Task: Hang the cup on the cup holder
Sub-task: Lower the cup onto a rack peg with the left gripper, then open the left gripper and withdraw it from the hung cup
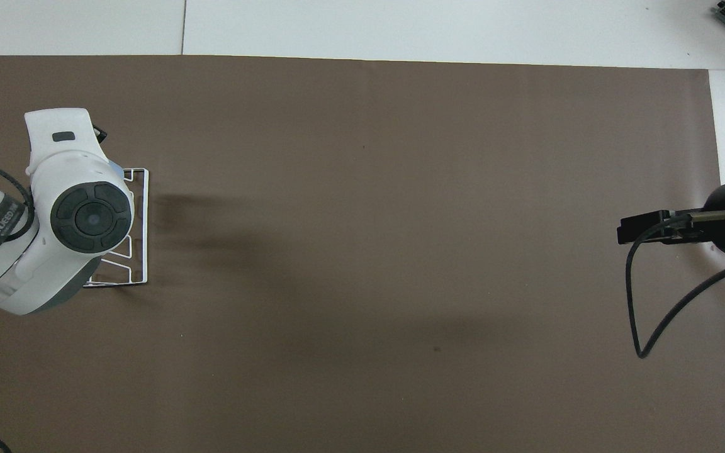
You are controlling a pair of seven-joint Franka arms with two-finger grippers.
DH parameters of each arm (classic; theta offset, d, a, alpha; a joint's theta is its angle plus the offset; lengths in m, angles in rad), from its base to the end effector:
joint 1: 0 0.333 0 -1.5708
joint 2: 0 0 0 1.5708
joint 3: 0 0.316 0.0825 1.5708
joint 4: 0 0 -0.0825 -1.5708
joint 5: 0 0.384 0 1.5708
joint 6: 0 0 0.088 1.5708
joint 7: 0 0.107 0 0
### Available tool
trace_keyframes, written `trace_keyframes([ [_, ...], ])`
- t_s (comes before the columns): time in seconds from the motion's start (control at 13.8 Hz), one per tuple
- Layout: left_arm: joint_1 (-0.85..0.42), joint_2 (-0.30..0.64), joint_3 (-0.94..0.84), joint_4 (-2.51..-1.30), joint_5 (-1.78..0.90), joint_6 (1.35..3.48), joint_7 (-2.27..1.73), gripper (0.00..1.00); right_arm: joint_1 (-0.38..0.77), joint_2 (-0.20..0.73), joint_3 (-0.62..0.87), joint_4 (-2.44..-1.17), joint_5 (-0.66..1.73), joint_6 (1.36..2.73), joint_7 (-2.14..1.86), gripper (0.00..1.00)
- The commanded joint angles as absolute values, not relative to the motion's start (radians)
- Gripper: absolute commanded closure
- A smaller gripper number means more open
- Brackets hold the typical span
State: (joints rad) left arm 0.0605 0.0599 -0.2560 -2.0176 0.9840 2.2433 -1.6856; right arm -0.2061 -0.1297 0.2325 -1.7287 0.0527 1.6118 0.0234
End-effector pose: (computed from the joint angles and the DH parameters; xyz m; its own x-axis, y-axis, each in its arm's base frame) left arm 0.5814 -0.0885 0.4503 0.4170 0.5501 0.7235 0.7876 -0.6161 0.0145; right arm 0.5170 0.0267 0.6209 1.0000 -0.0008 0.0088 -0.0006 -0.9997 -0.0231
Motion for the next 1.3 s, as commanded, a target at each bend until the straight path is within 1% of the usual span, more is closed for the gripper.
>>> trace_keyframes([
  [0.0, 0.063, 0.051, -0.255, -1.993, 0.994, 2.247, -1.668, 0.0, -0.221, -0.138, 0.238, -1.74, 0.067, 1.617, -0.002, 0.0],
  [0.14, 0.063, 0.072, -0.256, -1.958, 0.959, 2.246, -1.629, 0.0, -0.221, -0.138, 0.238, -1.74, 0.067, 1.617, -0.002, 0.0],
  [0.36, 0.064, 0.092, -0.255, -1.879, 0.763, 2.229, -1.467, 0.0, -0.221, -0.138, 0.238, -1.74, 0.067, 1.617, -0.002, 0.0],
  [0.58, 0.066, 0.08, -0.252, -1.836, 0.593, 2.194, -1.306, 0.0, -0.221, -0.138, 0.238, -1.74, 0.067, 1.617, -0.002, 0.0],
  [0.72, 0.067, 0.072, -0.241, -1.78, 0.418, 2.113, -1.122, 0.0, -0.221, -0.138, 0.238, -1.74, 0.067, 1.617, -0.002, 0.0],
  [0.87, 0.104, 0.057, -0.242, -1.73, 0.265, 2.013, -0.921, 0.0, -0.221, -0.138, 0.238, -1.74, 0.067, 1.617, -0.002, 0.0],
  [1.09, 0.132, 0.006, -0.241, -1.724, 0.155, 1.87, -0.645, 0.0, -0.221, -0.138, 0.238, -1.74, 0.067, 1.617, -0.002, 0.0],
  [1.23, 0.153, -0.002, -0.241, -1.671, 0.083, 1.751, -0.495, 0.0, -0.221, -0.138, 0.238, -1.74, 0.067, 1.617, -0.002, 0.0],
])
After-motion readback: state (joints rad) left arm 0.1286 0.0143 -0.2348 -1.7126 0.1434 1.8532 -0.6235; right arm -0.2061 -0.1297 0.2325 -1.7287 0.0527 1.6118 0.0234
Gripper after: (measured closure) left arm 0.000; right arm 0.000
